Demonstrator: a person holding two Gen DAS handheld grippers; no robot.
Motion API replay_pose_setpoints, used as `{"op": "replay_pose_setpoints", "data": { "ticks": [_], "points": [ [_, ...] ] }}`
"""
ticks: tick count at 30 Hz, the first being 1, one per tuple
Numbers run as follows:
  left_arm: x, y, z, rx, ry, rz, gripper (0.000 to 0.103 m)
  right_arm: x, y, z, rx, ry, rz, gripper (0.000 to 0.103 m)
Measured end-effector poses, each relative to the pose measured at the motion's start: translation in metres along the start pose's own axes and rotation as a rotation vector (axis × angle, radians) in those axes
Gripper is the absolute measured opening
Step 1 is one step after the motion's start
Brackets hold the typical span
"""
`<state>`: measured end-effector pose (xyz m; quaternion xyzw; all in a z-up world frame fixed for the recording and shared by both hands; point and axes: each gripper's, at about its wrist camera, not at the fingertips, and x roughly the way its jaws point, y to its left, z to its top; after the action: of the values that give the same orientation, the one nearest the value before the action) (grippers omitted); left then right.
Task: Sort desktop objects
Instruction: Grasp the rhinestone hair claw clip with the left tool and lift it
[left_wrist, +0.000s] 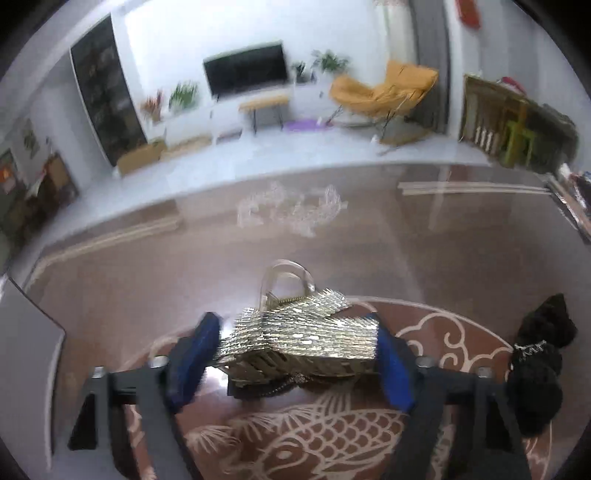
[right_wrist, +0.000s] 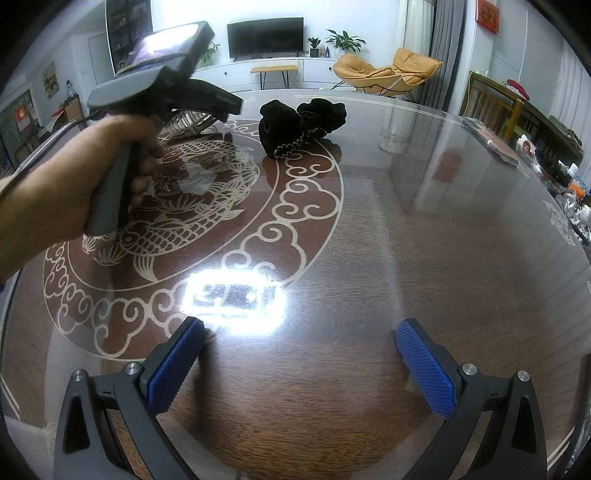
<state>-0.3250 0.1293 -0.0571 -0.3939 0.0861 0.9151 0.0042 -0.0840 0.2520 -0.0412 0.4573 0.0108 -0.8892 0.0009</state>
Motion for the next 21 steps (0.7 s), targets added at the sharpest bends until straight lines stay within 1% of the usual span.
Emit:
{"op": "replay_pose_setpoints", "data": {
  "ticks": [2, 5, 8, 11, 15, 16, 17, 18, 19, 21],
  "points": [
    [-0.006, 0.002, -0.006, 0.013, -0.006, -0.014, 0.066, 0.0, 0.0, 0.0, 0.0, 0.0, 0.0, 0.103],
    [-0.026, 0.008, -0.027, 0.04, -0.025, -0.047, 0.065, 0.0, 0.0, 0.001, 0.0, 0.0, 0.0, 0.103],
    [-0.055, 0.018, -0.059, 0.074, -0.033, -0.098, 0.064, 0.0, 0.0, 0.0, 0.0, 0.0, 0.0, 0.103],
    [-0.09, 0.031, -0.1, 0.108, -0.036, -0.139, 0.064, 0.0, 0.0, 0.0, 0.0, 0.0, 0.0, 0.103],
    [-0.133, 0.054, -0.15, 0.115, -0.046, -0.21, 0.065, 0.0, 0.0, 0.0, 0.0, 0.0, 0.0, 0.103],
    [-0.14, 0.059, -0.16, 0.116, -0.048, -0.211, 0.067, 0.0, 0.0, 0.0, 0.0, 0.0, 0.0, 0.103],
    [-0.145, 0.062, -0.167, 0.117, -0.048, -0.213, 0.068, 0.0, 0.0, 0.0, 0.0, 0.0, 0.0, 0.103],
    [-0.149, 0.065, -0.172, 0.116, -0.046, -0.214, 0.071, 0.0, 0.0, 0.001, 0.0, 0.0, 0.0, 0.103],
    [-0.148, 0.066, -0.175, 0.114, -0.035, -0.213, 0.08, 0.0, 0.0, 0.0, 0.0, 0.0, 0.0, 0.103],
    [-0.14, 0.068, -0.175, 0.106, 0.015, -0.205, 0.091, 0.0, 0.0, 0.0, 0.0, 0.0, 0.0, 0.103]
  ]
}}
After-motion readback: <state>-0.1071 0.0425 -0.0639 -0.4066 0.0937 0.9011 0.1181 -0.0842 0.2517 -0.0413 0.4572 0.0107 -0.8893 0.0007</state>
